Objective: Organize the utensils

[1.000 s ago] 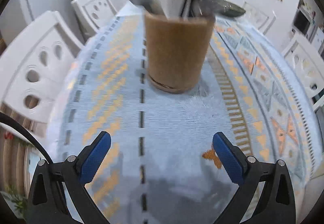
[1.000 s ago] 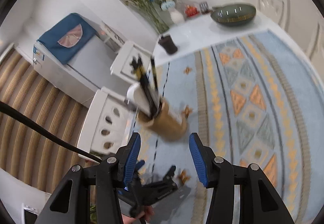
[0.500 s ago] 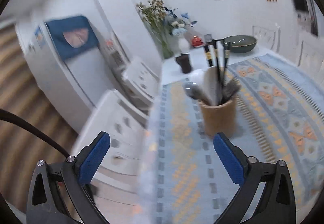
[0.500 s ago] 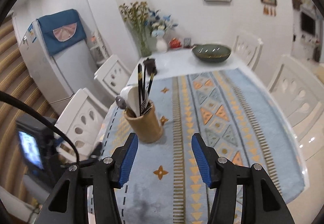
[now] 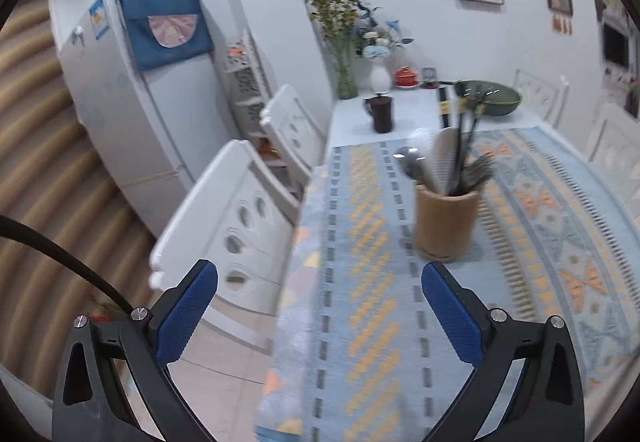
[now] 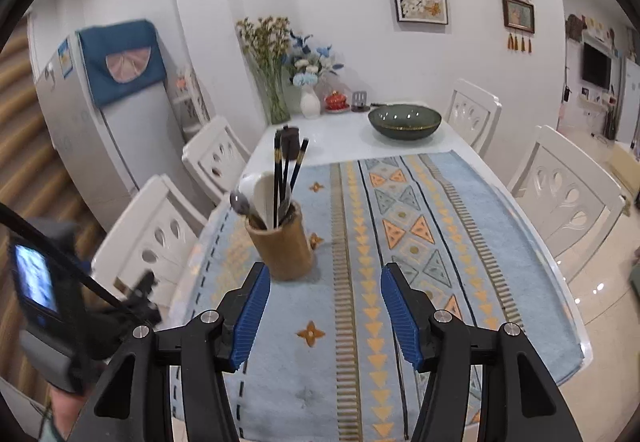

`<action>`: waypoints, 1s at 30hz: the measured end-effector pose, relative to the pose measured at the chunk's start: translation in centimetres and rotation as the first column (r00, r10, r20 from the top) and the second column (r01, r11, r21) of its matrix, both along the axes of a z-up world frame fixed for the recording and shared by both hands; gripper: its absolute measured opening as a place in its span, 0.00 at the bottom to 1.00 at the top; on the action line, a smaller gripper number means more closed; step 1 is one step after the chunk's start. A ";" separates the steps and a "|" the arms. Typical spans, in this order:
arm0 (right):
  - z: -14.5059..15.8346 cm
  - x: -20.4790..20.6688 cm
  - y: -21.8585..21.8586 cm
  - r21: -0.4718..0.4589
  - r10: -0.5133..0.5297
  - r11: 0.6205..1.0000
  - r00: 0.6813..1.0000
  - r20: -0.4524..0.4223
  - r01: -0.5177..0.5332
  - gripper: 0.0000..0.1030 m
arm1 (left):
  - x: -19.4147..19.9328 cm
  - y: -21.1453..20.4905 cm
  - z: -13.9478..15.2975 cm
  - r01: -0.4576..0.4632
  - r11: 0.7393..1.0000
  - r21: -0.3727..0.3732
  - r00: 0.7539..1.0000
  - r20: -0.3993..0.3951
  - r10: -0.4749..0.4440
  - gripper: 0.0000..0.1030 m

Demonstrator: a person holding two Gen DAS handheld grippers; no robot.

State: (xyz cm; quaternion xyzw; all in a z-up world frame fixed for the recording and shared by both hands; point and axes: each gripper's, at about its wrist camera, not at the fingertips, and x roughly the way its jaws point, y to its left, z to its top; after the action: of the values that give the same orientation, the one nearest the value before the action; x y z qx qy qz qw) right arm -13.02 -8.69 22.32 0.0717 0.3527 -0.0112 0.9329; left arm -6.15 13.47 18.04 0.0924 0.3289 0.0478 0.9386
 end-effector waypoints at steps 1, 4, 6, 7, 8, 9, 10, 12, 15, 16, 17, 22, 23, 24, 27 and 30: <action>-0.2 0.0 0.0 -0.006 -0.003 1.000 1.000 -0.012 0.003 0.54 | -0.1 -0.3 0.1 0.005 1.000 -0.021 1.000 -0.006 -0.005 1.00; -0.9 -0.2 -0.1 -0.021 -0.014 1.000 0.999 -0.028 0.014 0.54 | -0.3 -1.5 0.5 0.037 0.996 -0.078 0.999 -0.015 -0.038 1.00; -1.2 0.1 -0.4 -0.026 -0.019 1.000 0.999 -0.038 0.018 0.54 | -0.2 -2.5 1.1 0.047 0.995 -0.083 0.999 -0.005 -0.048 1.00; -1.4 0.4 -0.6 -0.025 -0.017 1.000 0.999 -0.045 0.016 0.54 | -0.2 -2.9 1.3 0.050 0.995 -0.083 0.999 0.003 -0.050 1.00; -1.4 0.7 -0.6 -0.024 -0.015 1.000 0.999 -0.049 0.014 0.54 | -0.2 -3.3 1.6 0.050 0.995 -0.083 0.999 0.009 -0.050 1.00; -1.7 1.1 -0.7 -0.028 -0.012 1.000 0.998 -0.057 0.010 0.54 | 0.1 -3.9 2.0 0.042 0.996 -0.079 0.999 0.018 -0.040 1.00; -1.8 1.5 -0.8 -0.034 -0.010 0.999 0.998 -0.063 0.008 0.54 | 0.2 -4.3 2.2 0.028 0.997 -0.073 1.000 0.015 -0.027 1.00; -2.2 2.1 -0.9 -0.047 -0.006 0.999 0.997 -0.079 0.002 0.54 | 1.0 -5.1 2.3 -0.007 0.998 -0.060 1.000 -0.014 0.007 1.00; -2.7 3.3 -1.6 -0.048 0.001 0.999 0.993 -0.120 -0.007 0.54 | 2.1 -6.0 2.2 -0.020 0.995 -0.096 0.998 -0.058 0.014 1.00; -2.9 3.7 -2.1 -0.049 0.003 0.999 0.991 -0.133 -0.010 0.54 | 2.5 -6.4 2.0 -0.020 0.993 -0.115 0.998 -0.069 0.012 1.00; -3.1 4.0 -2.4 -0.050 0.004 0.999 0.990 -0.141 -0.012 0.54 | 2.8 -6.7 1.8 -0.020 0.992 -0.123 0.997 -0.077 0.010 1.00; -4.1 6.1 -4.7 -0.050 0.003 0.999 0.983 -0.185 -0.013 0.54 | 4.2 -8.7 1.0 -0.020 0.992 -0.128 0.993 -0.116 0.006 1.00; -4.2 6.5 -5.0 -0.049 0.003 0.999 0.982 -0.190 -0.012 0.54 | 4.5 -9.2 0.9 -0.023 0.991 -0.131 0.993 -0.120 0.007 1.00; -4.3 6.8 -5.4 -0.047 0.003 0.999 0.981 -0.194 -0.012 0.54 | 4.7 -9.5 0.8 -0.023 0.991 -0.133 0.992 -0.123 0.007 1.00; -4.6 7.9 -6.7 -0.042 0.002 0.999 0.978 -0.208 -0.011 0.54 | 5.4 -10.6 0.5 -0.023 0.991 -0.133 0.990 -0.138 0.005 1.00; -5.0 8.9 -7.4 -0.064 -0.001 0.998 0.978 -0.210 -0.013 0.54 | 6.1 -11.5 0.3 -0.030 0.991 -0.129 0.989 -0.146 0.011 1.00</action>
State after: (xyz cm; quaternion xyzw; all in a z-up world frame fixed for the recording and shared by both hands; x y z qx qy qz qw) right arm -4.15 -16.05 17.36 0.0388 0.4489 -0.0275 0.8923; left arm 0.00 1.94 18.35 0.0303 0.3996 0.0289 0.9157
